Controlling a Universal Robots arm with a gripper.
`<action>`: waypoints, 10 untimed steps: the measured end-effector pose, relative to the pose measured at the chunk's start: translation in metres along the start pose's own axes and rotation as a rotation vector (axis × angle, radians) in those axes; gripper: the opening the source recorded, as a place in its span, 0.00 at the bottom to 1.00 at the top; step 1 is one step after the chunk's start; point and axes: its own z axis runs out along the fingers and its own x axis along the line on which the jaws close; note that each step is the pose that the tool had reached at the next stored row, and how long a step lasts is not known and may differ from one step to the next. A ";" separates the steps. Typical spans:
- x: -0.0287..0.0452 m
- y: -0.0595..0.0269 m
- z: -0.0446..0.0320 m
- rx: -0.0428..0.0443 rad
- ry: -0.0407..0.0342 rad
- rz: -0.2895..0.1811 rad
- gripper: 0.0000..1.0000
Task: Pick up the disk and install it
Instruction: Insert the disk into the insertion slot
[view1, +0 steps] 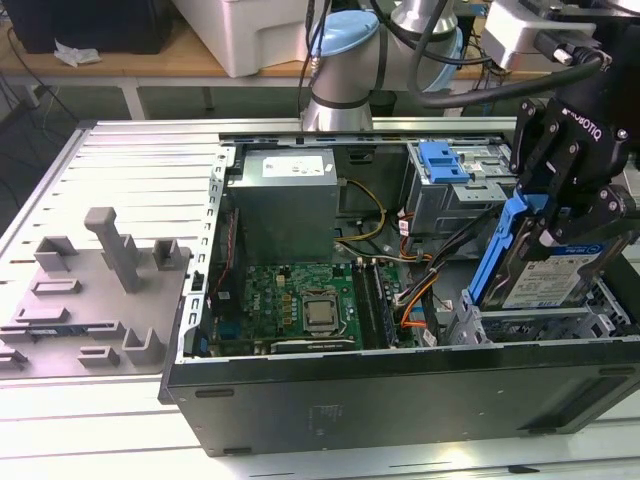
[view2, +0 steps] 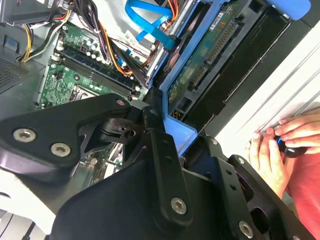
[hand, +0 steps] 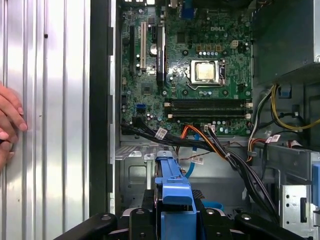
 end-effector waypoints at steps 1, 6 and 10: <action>0.0000 0.0000 0.0005 0.0000 0.0001 0.000 0.37; -0.0001 -0.0001 0.0036 -0.0001 0.0000 0.000 0.37; -0.0001 -0.0001 0.0036 0.0000 0.0001 0.000 0.37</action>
